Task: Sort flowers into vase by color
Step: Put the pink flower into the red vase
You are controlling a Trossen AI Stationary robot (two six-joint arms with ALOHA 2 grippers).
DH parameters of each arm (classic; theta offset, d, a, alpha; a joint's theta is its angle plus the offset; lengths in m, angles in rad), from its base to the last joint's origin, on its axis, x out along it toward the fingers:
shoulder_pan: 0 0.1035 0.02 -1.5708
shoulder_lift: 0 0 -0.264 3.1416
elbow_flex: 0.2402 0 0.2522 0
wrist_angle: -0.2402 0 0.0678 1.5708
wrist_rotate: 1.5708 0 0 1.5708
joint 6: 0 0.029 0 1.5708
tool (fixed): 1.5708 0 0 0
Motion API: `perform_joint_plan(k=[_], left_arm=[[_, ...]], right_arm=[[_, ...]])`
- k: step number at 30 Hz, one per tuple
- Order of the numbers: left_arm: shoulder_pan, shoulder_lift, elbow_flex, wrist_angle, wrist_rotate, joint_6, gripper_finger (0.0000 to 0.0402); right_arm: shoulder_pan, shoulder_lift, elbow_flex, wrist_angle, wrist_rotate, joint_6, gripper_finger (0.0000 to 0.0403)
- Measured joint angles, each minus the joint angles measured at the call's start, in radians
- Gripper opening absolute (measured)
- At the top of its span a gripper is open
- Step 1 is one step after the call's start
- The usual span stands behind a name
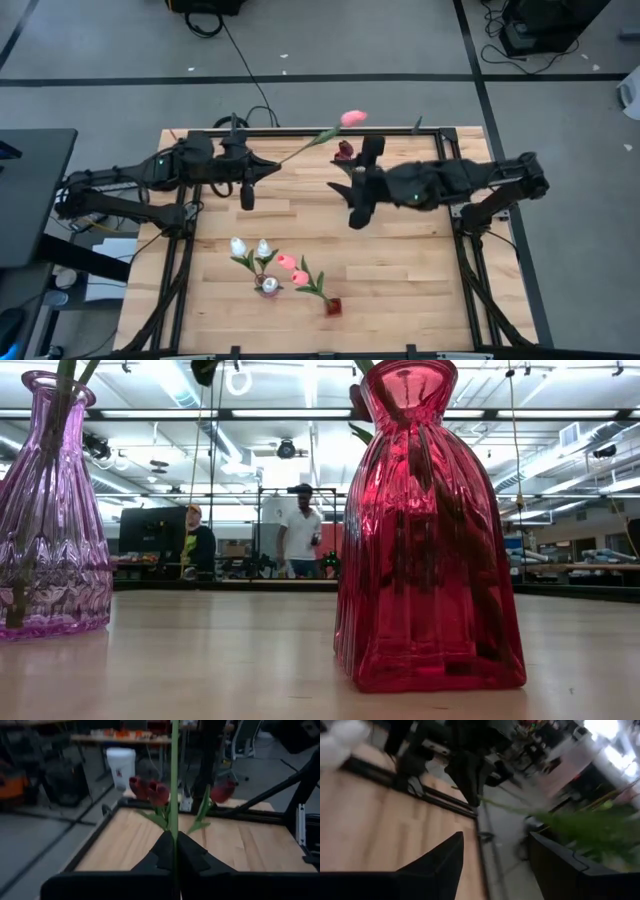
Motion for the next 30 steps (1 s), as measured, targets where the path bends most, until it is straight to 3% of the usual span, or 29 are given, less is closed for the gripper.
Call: perform_joint_plan(k=[8,23,30], left_arm=[[0.0,-0.025,-0.065,0.09,-0.016,0.112,0.0014],[-0.001,-0.036,-0.065,0.14,0.02,0.104,0.0016],[-0.004,-0.036,-0.065,0.147,0.06,0.099,0.0016]], right_arm=[[-0.108,-0.033,0.0,0.029,-0.225,0.258,0.0211],[-0.163,-0.087,-0.005,0.155,-0.263,0.229,0.0184],[-0.169,-0.148,-0.132,0.334,-0.319,0.208,0.016]])
